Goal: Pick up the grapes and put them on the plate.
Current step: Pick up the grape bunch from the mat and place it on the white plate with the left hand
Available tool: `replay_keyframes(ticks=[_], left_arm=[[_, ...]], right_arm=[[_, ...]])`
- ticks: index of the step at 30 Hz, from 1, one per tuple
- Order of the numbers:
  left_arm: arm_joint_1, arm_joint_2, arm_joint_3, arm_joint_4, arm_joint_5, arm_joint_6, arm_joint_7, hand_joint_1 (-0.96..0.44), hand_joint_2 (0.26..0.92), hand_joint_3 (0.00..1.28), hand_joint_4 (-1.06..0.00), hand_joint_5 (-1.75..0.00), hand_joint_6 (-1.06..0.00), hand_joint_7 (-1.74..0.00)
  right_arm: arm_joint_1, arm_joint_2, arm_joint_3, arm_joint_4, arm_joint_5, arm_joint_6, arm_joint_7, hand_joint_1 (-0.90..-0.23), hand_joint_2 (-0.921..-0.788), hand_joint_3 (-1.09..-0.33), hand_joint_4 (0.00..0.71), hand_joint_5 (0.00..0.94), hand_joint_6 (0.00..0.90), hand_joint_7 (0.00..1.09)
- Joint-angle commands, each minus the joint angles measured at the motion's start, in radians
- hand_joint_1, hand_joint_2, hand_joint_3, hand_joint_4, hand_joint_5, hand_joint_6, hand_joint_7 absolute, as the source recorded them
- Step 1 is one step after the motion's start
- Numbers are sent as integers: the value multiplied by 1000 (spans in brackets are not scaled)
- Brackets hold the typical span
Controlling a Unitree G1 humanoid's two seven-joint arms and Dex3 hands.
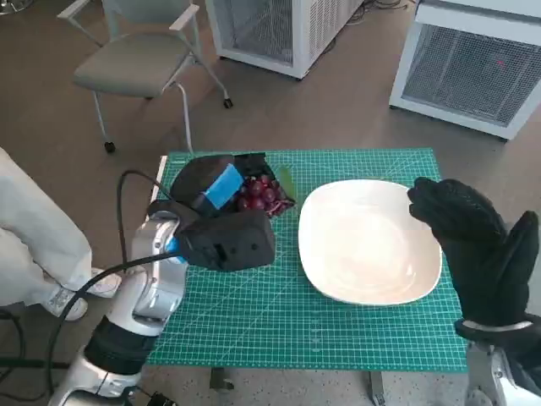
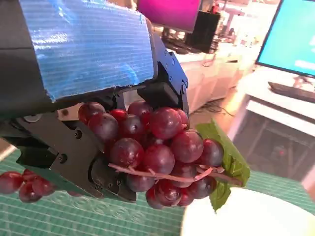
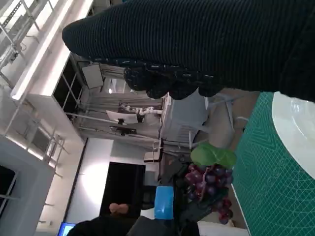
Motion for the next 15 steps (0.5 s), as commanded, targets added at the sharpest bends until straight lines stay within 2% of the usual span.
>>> replay_keyframes(ticks=[1, 8, 15], left_arm=[[-39, -62, -41, -2, 4, -11, -3, 2, 884, 10, -857, -1037, -755, -973], [-128, -127, -83, 8, 2, 1, -70, 1, 890, 9, -838, -1046, -747, -995], [-238, -181, -111, 79, 10, -25, -88, 1, 900, 23, -771, -1201, -759, -901]], right_arm=[[16, -5, -5, -9, 8, 20, -4, -352, -921, -601, 415, 802, 233, 988], [24, -8, -12, -28, 16, 25, -6, -354, -921, -599, 417, 800, 235, 986], [43, -6, -19, -63, 21, 25, -12, -360, -921, -594, 420, 798, 238, 985]])
